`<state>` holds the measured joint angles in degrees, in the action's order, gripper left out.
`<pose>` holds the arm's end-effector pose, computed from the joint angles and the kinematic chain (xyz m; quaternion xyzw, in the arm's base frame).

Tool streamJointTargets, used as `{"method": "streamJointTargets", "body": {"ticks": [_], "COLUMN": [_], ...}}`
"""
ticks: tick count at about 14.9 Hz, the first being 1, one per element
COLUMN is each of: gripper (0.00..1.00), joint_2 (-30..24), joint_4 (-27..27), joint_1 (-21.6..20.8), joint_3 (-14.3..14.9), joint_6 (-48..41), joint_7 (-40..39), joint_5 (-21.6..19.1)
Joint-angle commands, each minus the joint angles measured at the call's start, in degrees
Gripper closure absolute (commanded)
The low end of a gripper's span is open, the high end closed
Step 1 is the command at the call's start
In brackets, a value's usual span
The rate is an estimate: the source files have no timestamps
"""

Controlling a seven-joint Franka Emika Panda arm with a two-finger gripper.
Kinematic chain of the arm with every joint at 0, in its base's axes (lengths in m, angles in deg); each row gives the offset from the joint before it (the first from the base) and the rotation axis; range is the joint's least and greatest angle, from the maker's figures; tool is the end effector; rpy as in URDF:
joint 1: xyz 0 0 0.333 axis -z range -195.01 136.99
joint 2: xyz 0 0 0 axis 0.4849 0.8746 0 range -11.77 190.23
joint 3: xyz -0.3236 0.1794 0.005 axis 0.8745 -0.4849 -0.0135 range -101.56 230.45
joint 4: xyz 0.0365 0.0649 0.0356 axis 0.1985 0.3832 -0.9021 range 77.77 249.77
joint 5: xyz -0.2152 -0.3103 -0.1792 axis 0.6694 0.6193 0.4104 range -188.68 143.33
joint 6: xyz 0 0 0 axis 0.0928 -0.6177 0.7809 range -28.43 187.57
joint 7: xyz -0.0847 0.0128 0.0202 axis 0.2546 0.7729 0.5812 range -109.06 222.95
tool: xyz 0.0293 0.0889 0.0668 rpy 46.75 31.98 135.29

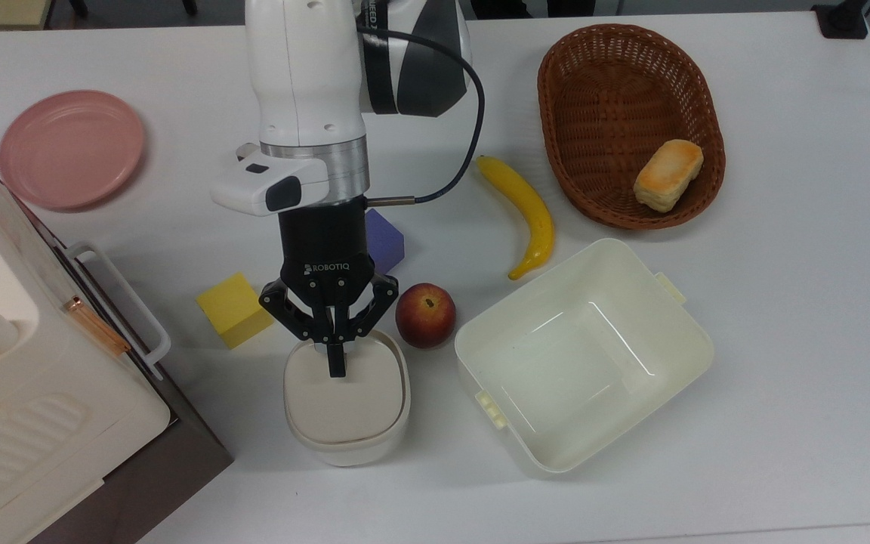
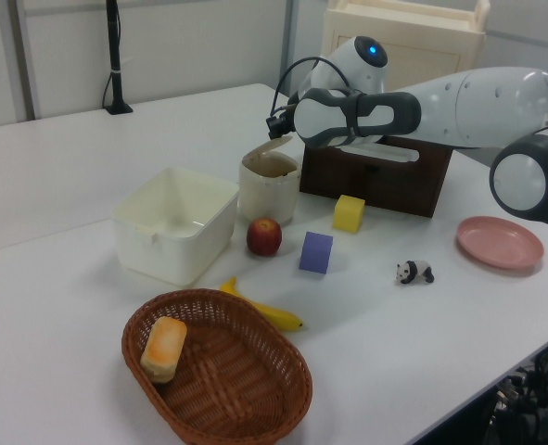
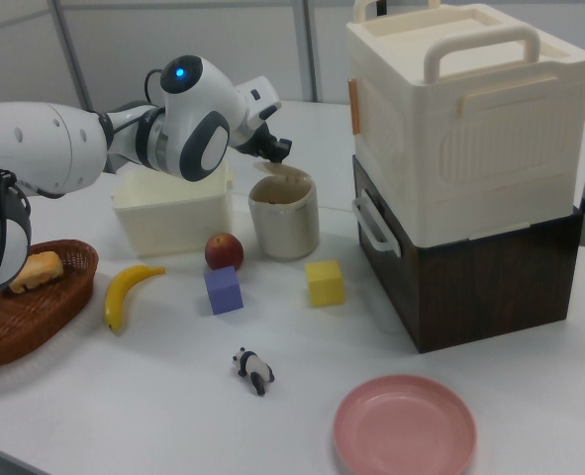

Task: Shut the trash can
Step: 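Push the lid down onto the trash can rim with the gripper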

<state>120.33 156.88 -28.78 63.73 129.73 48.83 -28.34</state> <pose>0.8122 0.0009 0.4900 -0.9295 -0.0324 -0.3672 0.0128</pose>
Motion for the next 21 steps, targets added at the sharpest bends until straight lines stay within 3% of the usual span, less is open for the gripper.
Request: {"method": "streamJointTargets", "body": {"ticks": [1,9,21], "gripper": [1.00,1.00,1.00], "joint_2": [-2.71,-4.99,-5.79], "joint_4": [4.51,9.17,11.72], "joint_1": [-0.32,-0.67,-0.67], "joint_3": [0.27,0.27,0.36], "joint_6": [0.60,0.60,0.60], "joint_7": [-1.28,-3.39,-3.48], "joint_5": [0.13,-0.05,0.12]}}
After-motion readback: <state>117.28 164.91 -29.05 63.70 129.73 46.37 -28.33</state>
